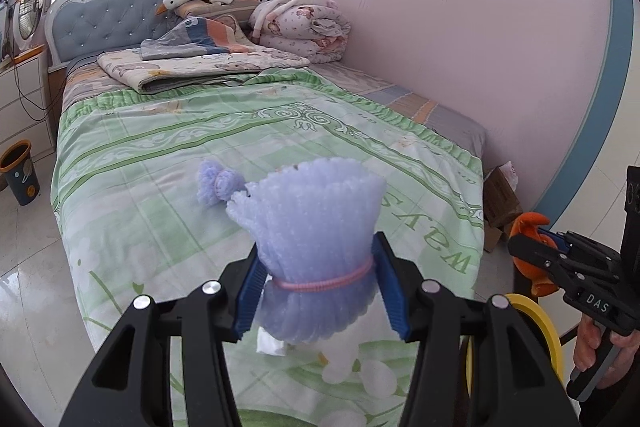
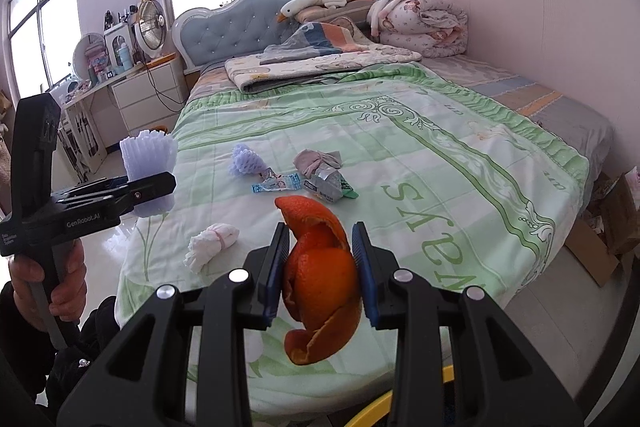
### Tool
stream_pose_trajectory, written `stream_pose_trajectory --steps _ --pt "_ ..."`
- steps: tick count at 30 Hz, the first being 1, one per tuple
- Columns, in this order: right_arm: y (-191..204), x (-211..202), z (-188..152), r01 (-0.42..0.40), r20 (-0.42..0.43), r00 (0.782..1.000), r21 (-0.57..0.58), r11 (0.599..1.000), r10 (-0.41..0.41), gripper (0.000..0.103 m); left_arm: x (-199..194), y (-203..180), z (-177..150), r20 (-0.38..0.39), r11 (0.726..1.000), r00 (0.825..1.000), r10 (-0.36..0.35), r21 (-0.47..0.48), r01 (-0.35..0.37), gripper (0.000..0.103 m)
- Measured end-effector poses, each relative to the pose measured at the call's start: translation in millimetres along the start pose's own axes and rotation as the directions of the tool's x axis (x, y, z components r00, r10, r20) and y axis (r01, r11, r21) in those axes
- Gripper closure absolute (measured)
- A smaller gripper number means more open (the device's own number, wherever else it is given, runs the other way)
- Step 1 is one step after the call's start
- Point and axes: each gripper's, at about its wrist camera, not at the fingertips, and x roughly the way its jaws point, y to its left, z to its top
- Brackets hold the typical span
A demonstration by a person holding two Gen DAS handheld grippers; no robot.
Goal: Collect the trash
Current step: 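Carry the purple mesh net and orange peel over the yellow-rimmed bin with both tools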
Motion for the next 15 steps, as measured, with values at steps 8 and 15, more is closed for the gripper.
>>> stream_pose_trajectory --steps 8,15 --pt "-21 -36 -13 0.036 0.032 0.999 0.034 0.999 -0.037 0.072 -8 -41 -10 -0.011 0.997 0.998 -0.062 0.051 0.062 0.054" --pt "-35 -70 -29 0.060 0.057 0.996 0.058 0.997 -0.063 0.072 -14 -73 -22 -0.033 0.991 0.995 -0.098 0.089 0.100 0.054"
